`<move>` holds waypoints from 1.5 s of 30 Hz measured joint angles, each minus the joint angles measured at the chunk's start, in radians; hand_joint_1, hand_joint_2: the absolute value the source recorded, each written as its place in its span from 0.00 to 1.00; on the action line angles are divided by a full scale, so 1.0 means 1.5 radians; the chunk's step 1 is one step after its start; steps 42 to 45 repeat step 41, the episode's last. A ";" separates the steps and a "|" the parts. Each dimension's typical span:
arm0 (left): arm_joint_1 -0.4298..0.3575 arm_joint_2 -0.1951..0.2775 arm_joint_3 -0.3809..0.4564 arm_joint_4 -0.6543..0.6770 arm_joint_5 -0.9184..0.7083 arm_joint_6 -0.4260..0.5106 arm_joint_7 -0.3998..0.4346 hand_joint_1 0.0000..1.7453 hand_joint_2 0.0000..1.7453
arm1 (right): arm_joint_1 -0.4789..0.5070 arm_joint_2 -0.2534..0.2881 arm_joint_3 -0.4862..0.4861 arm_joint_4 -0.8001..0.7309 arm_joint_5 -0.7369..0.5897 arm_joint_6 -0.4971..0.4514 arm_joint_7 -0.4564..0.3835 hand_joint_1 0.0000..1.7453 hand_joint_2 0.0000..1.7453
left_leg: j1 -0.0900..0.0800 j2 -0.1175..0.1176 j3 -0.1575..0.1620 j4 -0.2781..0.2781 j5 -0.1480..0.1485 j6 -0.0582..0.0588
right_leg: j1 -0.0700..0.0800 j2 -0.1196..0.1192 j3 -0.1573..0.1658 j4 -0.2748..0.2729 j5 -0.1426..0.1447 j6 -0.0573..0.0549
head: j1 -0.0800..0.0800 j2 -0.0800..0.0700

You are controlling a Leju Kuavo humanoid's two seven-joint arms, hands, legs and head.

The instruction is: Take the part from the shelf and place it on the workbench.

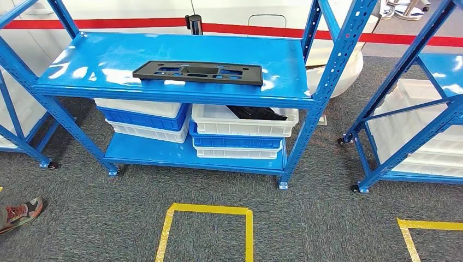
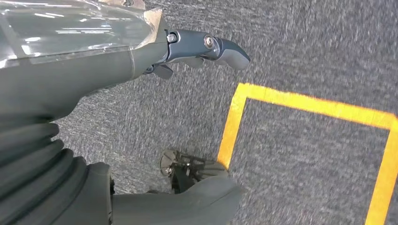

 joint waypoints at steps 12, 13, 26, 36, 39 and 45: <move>0.000 0.000 -0.003 0.000 0.004 -0.008 -0.001 0.00 1.00 | 0.001 0.000 0.028 0.000 -0.005 0.001 0.012 0.00 0.75 | -0.005 -0.003 0.004 0.000 -0.005 0.010 | -0.003 -0.001 0.010 -0.011 0.002 0.008 | 0.000 0.000; 0.001 0.001 -0.008 0.000 0.008 -0.008 0.002 0.00 1.00 | 0.002 0.000 0.034 0.000 -0.013 0.001 0.012 0.00 0.50 | -0.005 -0.003 0.004 0.001 -0.005 0.010 | -0.003 -0.001 0.010 -0.011 0.002 0.008 | 0.000 0.000; 0.033 0.022 -0.152 -0.018 0.128 -0.013 0.061 0.00 0.00 | 0.034 -0.016 0.143 -0.017 -0.233 0.003 -0.002 0.00 0.00 | -0.004 -0.003 0.005 0.000 -0.005 0.010 | -0.002 -0.001 0.010 -0.011 0.002 0.008 | 0.000 0.000; 0.059 0.038 -0.280 -0.038 0.225 -0.019 0.111 0.00 0.00 | 0.060 -0.030 0.229 -0.039 -0.415 0.009 -0.016 0.00 0.50 | -0.004 -0.003 0.005 0.000 -0.005 0.010 | -0.001 -0.001 0.011 -0.011 0.002 0.008 | 0.000 0.000; 0.067 0.043 -0.318 -0.044 0.254 -0.022 0.125 0.00 0.00 | 0.068 -0.034 0.255 -0.046 -0.470 0.011 -0.020 0.00 1.00 | -0.004 -0.003 0.005 0.000 -0.005 0.010 | -0.001 -0.001 0.011 -0.011 0.002 0.008 | 0.000 0.000; 0.071 0.046 -0.336 -0.046 0.268 -0.024 0.132 0.00 0.00 | 0.072 -0.036 0.267 -0.049 -0.495 0.012 -0.021 0.00 1.00 | -0.004 -0.003 0.005 0.000 -0.005 0.010 | -0.001 -0.001 0.011 -0.011 0.002 0.008 | 0.000 0.000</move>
